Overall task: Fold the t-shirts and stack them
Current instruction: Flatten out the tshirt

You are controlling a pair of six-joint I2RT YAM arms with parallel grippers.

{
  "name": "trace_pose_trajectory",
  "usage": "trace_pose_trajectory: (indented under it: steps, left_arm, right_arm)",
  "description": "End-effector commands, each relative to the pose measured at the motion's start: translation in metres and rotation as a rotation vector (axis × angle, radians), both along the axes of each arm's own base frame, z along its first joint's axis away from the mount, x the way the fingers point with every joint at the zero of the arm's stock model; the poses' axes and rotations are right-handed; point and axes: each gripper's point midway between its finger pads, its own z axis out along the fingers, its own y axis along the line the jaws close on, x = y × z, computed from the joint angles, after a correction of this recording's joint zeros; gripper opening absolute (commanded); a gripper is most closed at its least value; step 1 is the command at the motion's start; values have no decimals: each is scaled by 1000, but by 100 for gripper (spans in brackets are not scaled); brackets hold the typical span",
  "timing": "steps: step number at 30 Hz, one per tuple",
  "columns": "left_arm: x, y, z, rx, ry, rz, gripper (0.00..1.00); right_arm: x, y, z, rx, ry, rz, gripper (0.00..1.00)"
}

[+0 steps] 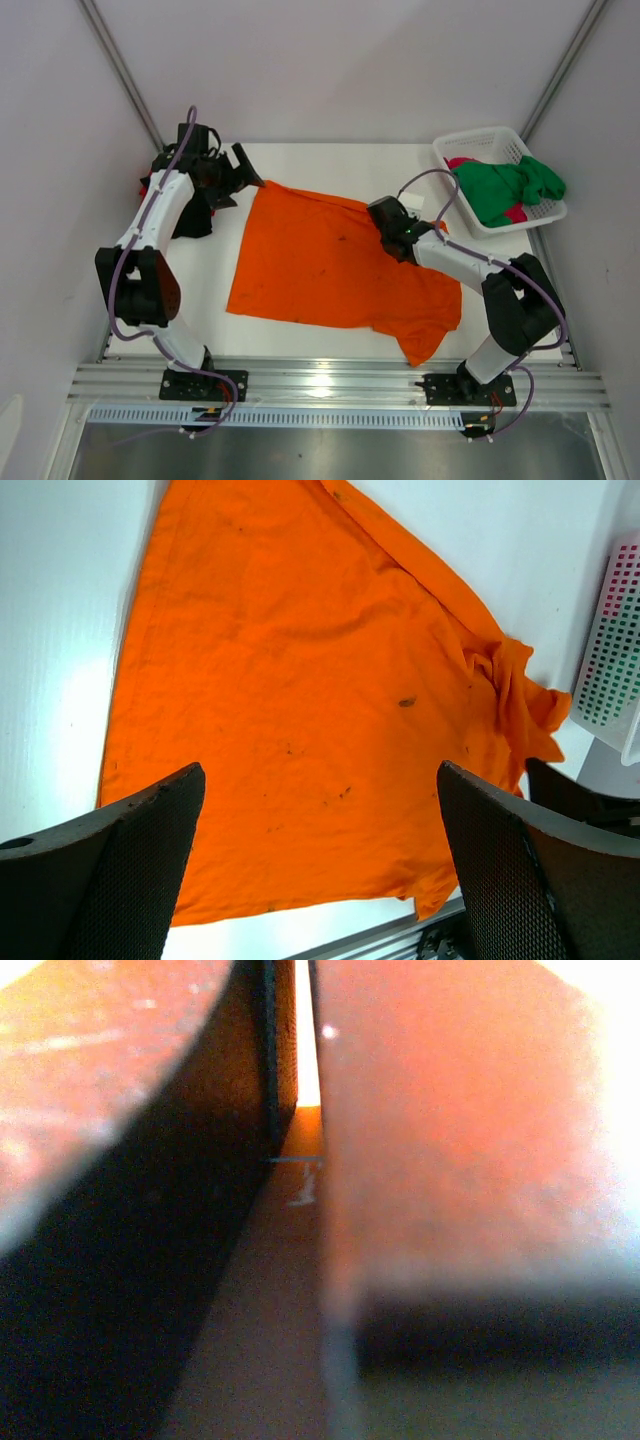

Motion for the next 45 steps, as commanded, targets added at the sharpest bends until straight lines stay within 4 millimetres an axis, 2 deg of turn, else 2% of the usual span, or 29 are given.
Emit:
trace_pose_trajectory:
  steps: [1, 5, 9, 10, 12, 13, 16, 19, 24, 30, 31, 34, 39, 45]
  left_arm:
    - [10, 0, 16, -20, -45, 10, 99]
    - [12, -1, 16, -19, -45, 5, 100]
    - [12, -1, 18, -19, -46, 0, 99]
    - [12, -1, 19, -17, -49, -4, 100]
    - [11, 0, 18, -13, -46, -6, 99]
    - [11, 0, 17, -9, -47, -5, 99]
    - [8, 0, 15, -7, -38, -11, 99]
    - [4, 1, 9, -2, -29, -13, 99]
    - [0, 0, 4, -10, -24, -19, 100]
    - [-7, 0, -7, -5, -3, -27, 99]
    - [-7, 0, -7, -5, -3, -27, 100]
    - [-9, 0, -9, -4, 0, -28, 99]
    - [-12, 2, -12, 7, 10, -30, 99]
    - [-15, 3, -17, 18, 20, -32, 100]
  right_arm:
    - [-10, 4, 7, -22, -20, 43, 0]
    - [-23, 5, -5, -55, 25, 54, 0]
    - [-27, 0, -10, -73, 47, 25, 13]
    - [-27, -1, -10, -70, 48, 18, 26]
    - [-29, 0, -11, -54, 43, 7, 36]
    - [-29, 0, -9, -46, 37, 3, 48]
    - [-29, 0, -7, -30, 15, -5, 61]
    - [-25, 2, -1, 2, -16, -15, 66]
    - [-12, 0, 0, 96, -30, -103, 67]
    - [6, 1, 9, 51, -46, -174, 66]
    - [0, -7, 5, 36, -16, -232, 66]
    - [4, -18, 9, 44, -12, -338, 66]
    - [1, -22, 6, 242, -35, -510, 66]
    - [-10, -46, 15, 405, -70, -709, 65]
